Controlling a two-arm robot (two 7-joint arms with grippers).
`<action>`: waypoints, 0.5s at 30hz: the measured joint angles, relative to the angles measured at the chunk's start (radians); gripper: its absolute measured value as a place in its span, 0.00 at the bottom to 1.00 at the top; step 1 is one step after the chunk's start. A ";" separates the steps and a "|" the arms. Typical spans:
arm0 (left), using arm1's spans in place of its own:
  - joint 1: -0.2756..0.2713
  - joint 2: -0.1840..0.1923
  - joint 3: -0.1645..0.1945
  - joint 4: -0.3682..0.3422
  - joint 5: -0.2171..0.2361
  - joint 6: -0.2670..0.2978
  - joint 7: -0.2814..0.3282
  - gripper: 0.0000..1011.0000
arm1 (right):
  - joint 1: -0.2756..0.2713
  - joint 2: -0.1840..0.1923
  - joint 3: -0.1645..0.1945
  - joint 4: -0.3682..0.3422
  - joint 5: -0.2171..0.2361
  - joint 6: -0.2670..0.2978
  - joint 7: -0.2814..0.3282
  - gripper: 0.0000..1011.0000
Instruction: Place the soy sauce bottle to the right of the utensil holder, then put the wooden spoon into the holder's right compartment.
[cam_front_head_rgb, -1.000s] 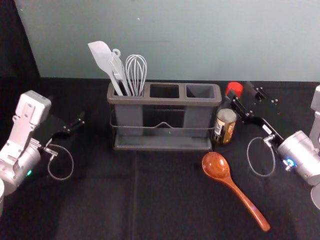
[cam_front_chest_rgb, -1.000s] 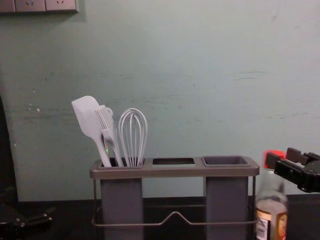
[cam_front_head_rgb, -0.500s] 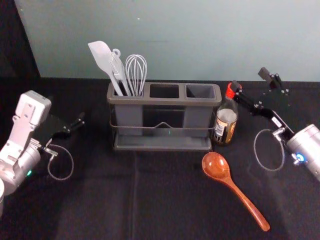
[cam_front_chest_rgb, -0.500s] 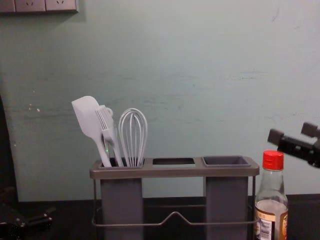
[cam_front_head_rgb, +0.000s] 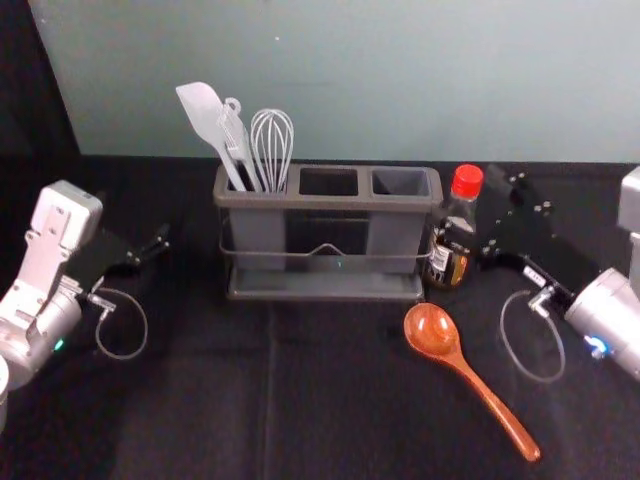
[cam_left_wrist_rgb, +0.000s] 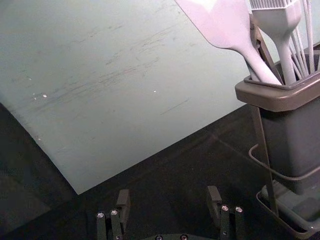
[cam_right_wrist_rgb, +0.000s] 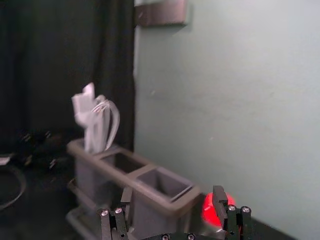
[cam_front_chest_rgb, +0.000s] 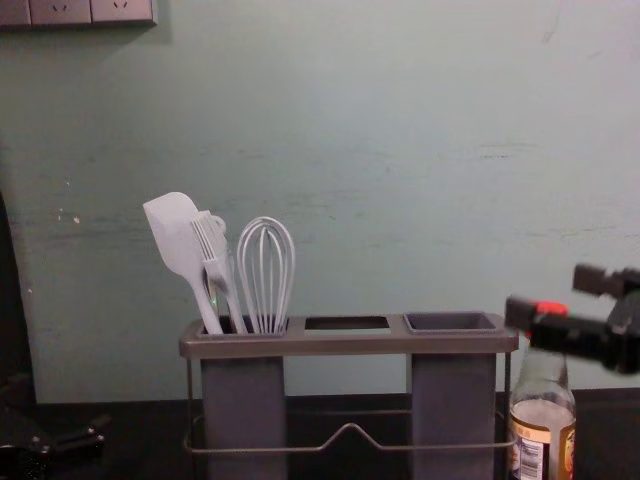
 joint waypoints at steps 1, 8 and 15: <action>0.000 0.000 0.000 0.000 0.000 0.000 0.000 0.99 | -0.012 0.013 -0.009 -0.021 -0.011 0.025 0.000 0.99; 0.000 0.000 0.000 0.000 0.000 0.000 0.000 0.99 | -0.052 0.057 -0.055 -0.071 -0.043 0.121 0.001 0.99; 0.000 0.000 0.000 0.000 0.000 0.000 0.000 0.99 | -0.048 0.055 -0.103 -0.016 -0.065 0.153 0.006 0.99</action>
